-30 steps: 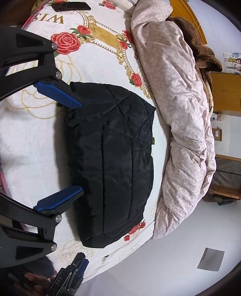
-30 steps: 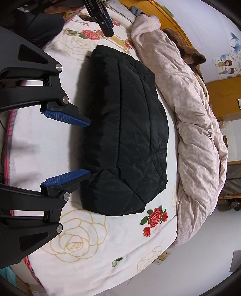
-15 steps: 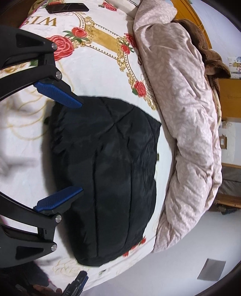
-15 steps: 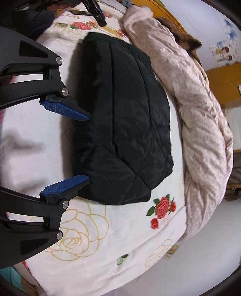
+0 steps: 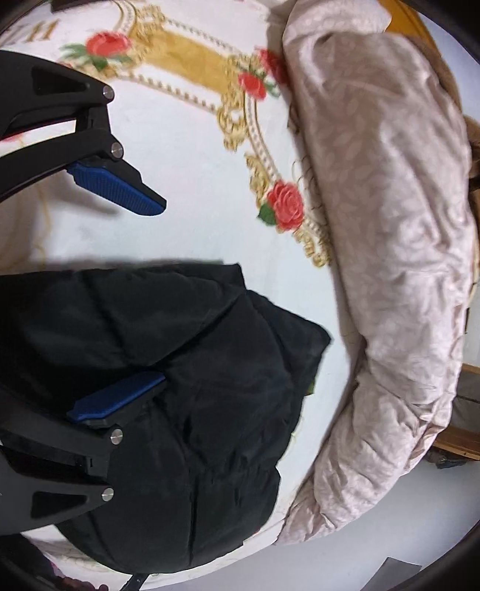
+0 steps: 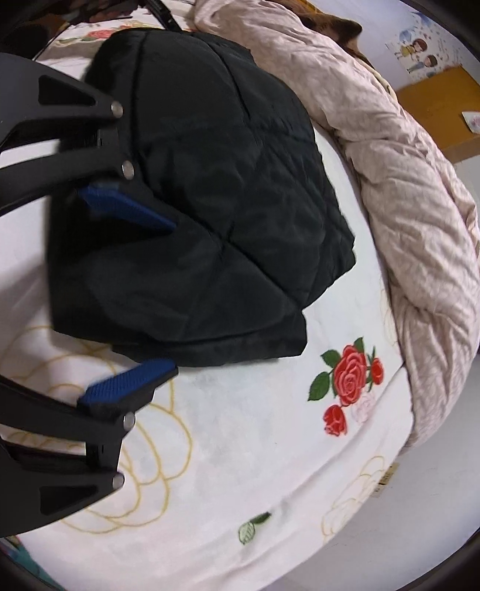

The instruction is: Fold large clothes

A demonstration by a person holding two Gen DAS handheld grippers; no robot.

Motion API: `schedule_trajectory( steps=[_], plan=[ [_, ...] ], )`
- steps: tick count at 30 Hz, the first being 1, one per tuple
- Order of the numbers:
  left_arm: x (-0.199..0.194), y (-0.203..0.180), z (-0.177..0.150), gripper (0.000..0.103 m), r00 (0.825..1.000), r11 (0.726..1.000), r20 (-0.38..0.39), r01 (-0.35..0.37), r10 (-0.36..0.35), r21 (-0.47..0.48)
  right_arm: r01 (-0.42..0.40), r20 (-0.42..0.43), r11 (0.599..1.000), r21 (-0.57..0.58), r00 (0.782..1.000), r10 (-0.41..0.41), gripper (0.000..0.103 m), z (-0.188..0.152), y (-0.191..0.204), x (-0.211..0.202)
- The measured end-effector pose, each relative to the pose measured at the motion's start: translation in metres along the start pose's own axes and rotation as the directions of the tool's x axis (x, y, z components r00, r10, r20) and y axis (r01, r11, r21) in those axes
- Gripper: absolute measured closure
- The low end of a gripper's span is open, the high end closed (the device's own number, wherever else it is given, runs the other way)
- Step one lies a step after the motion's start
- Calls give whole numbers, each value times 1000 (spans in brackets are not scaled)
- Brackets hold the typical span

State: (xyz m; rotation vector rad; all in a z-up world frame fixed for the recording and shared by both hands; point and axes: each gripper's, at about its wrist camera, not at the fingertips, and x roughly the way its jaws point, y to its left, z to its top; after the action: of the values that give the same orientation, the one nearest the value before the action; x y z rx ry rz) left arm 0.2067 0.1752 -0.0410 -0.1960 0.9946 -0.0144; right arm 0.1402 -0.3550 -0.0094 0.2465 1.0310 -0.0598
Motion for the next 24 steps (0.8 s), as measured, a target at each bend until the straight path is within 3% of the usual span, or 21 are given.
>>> schedule_trajectory(
  steps=[9, 18, 24],
  plan=[
    [40, -4, 5, 13, 995, 995, -36, 93, -94, -36, -70, -37, 997, 40, 997, 71, 21, 7, -16, 29],
    [46, 6, 5, 9, 987, 985, -47, 152, -156, -79, -180, -68, 975, 132, 979, 190, 14, 14, -38, 49],
    [53, 8, 5, 4, 985, 984, -48, 164, -168, -75, -211, -83, 970, 118, 972, 221, 14, 16, -37, 57]
  ],
)
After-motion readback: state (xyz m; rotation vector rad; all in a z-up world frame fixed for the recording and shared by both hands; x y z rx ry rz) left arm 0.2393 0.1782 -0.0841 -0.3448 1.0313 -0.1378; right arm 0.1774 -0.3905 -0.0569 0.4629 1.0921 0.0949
